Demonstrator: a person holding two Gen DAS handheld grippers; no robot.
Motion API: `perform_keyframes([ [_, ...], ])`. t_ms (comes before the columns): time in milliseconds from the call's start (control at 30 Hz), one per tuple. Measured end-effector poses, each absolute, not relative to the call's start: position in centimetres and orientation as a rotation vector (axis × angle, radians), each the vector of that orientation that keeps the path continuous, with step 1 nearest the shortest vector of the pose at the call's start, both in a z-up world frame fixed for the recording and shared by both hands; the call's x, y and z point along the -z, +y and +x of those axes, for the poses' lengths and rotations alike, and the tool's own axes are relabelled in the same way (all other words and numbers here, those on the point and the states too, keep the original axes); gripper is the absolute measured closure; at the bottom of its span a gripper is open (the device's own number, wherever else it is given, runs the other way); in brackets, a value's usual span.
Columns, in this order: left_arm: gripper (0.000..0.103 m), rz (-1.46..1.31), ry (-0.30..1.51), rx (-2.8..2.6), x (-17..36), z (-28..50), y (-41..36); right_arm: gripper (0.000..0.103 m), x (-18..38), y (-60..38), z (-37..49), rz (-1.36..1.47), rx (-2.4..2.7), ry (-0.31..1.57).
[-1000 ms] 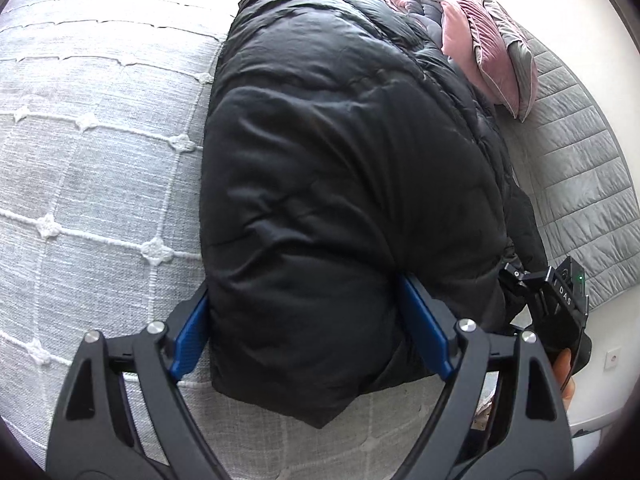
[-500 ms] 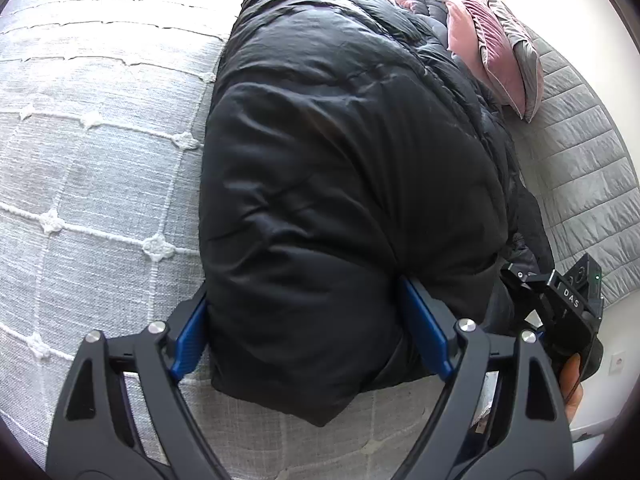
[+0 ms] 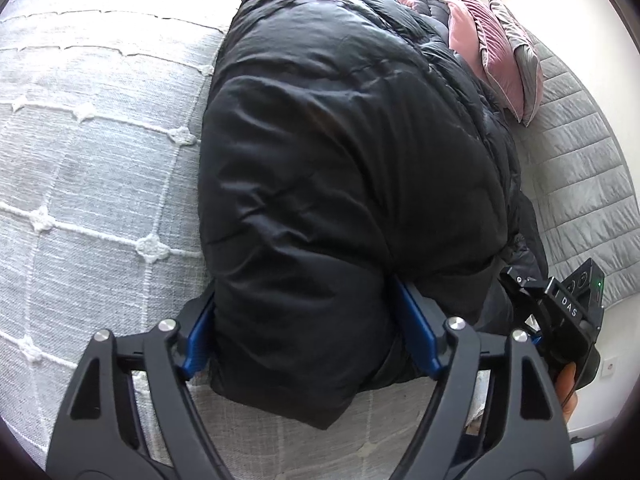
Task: Fold large clothes
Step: 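Close the right tool on the jacket bundle while the left tool closes on it too, then lift the black jacket bundle off the bed with both closed tools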
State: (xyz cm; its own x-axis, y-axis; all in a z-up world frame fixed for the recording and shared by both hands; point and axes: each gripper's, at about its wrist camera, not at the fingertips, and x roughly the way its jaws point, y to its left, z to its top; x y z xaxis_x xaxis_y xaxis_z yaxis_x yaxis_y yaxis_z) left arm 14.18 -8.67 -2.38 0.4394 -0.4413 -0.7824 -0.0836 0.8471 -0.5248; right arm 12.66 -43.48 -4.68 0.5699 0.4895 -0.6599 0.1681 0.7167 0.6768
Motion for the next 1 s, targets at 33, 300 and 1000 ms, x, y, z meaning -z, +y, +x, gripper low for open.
perform_keyframes([
  [33,0.025,-0.541,1.105,0.238,2.3,14.2,-8.7,0.061,4.6,-43.5,12.6,0.765,-0.213,0.965],
  [300,0.056,-0.534,1.044,0.233,1.2,13.8,-8.7,0.069,3.1,-41.9,12.5,0.66,-0.22,0.917],
  [1000,0.074,-0.322,0.796,0.141,-4.9,12.0,-9.9,0.084,-2.3,-32.1,8.9,-0.038,-0.047,0.625],
])
